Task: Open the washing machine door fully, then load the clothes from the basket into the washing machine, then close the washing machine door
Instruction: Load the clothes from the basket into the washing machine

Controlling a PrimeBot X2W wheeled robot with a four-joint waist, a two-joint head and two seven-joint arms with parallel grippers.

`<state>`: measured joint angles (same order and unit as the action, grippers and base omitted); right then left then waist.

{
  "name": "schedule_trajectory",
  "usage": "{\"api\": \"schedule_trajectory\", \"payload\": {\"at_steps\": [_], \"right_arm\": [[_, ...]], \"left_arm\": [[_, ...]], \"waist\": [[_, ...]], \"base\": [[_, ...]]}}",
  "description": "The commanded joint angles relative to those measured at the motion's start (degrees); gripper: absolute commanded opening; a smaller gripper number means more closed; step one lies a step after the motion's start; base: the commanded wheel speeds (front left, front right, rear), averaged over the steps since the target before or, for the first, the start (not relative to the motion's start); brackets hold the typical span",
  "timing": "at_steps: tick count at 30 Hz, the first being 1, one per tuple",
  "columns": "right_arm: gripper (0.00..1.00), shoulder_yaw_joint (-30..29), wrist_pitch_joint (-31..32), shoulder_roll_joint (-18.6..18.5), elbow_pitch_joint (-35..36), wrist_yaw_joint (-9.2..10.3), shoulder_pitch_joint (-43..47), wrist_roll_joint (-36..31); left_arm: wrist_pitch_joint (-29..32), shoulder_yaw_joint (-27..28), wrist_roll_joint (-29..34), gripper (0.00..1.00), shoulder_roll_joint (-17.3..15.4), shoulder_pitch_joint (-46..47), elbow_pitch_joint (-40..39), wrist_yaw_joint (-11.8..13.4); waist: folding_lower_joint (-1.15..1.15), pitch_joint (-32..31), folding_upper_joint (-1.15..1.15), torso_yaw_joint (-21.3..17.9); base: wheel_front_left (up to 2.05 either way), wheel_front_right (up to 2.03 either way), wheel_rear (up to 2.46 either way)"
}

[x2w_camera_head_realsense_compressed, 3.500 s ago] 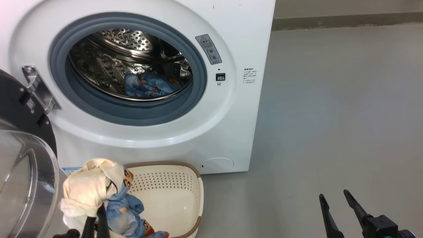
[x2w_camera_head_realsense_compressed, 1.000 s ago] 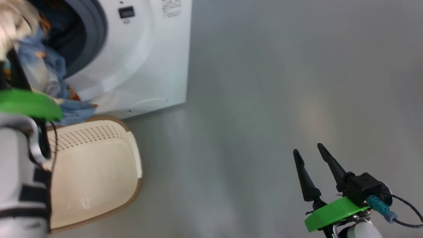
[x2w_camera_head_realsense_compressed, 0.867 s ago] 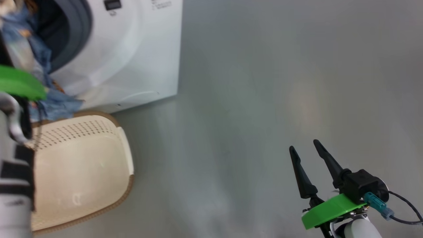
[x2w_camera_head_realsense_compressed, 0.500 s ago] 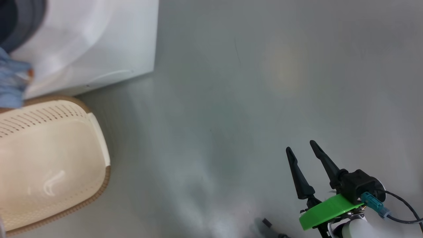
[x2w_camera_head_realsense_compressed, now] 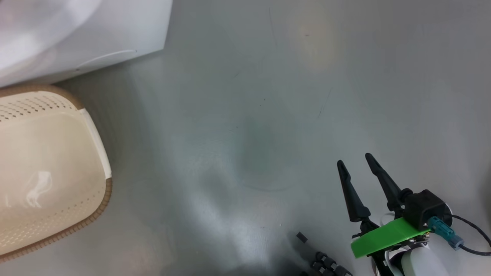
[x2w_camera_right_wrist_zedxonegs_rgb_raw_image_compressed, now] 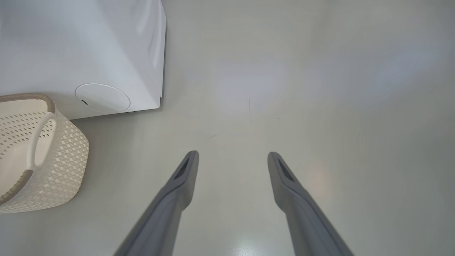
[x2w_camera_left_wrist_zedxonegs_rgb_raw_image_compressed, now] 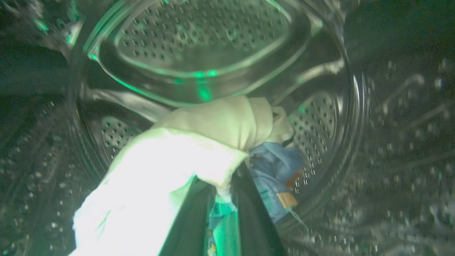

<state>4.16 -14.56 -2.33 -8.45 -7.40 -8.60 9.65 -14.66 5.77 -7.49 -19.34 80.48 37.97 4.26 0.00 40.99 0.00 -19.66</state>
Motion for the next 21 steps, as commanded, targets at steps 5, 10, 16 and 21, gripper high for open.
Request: {"api": "schedule_trajectory", "payload": {"at_steps": [5, 10, 16, 21], "right_arm": [[1.00, 0.44, -0.44, -0.59, 1.50, -0.09, 0.01, 0.03], [1.00, 0.84, -0.44, -0.59, 1.52, -0.09, 0.21, 0.06], [1.00, 0.86, -0.44, -0.60, 1.44, -0.09, 1.09, 0.26], [1.00, 0.78, -0.44, -0.66, 1.15, -0.09, 1.58, 0.15]], "left_arm": [[-0.33, 2.19, 1.12, 0.00, -1.72, 0.10, -8.19, -0.11], [-0.33, 1.65, 2.71, 0.00, -1.06, -2.23, -2.27, -0.45], [-0.33, 0.11, 4.28, 0.00, -1.26, -0.97, 8.00, 0.02], [-0.33, -1.05, 5.12, 0.00, -1.34, 1.08, 14.48, 0.66]], "waist": [[0.00, 1.13, 0.00, 0.31], [0.00, 0.93, 0.00, 0.77], [0.00, 0.42, 0.00, 1.07], [0.00, -0.18, 0.00, 1.22]], "base": [[0.00, 0.00, 0.00], [0.00, 0.00, 0.00], [0.00, 0.00, 0.00], [0.00, 0.00, 0.00]]}}
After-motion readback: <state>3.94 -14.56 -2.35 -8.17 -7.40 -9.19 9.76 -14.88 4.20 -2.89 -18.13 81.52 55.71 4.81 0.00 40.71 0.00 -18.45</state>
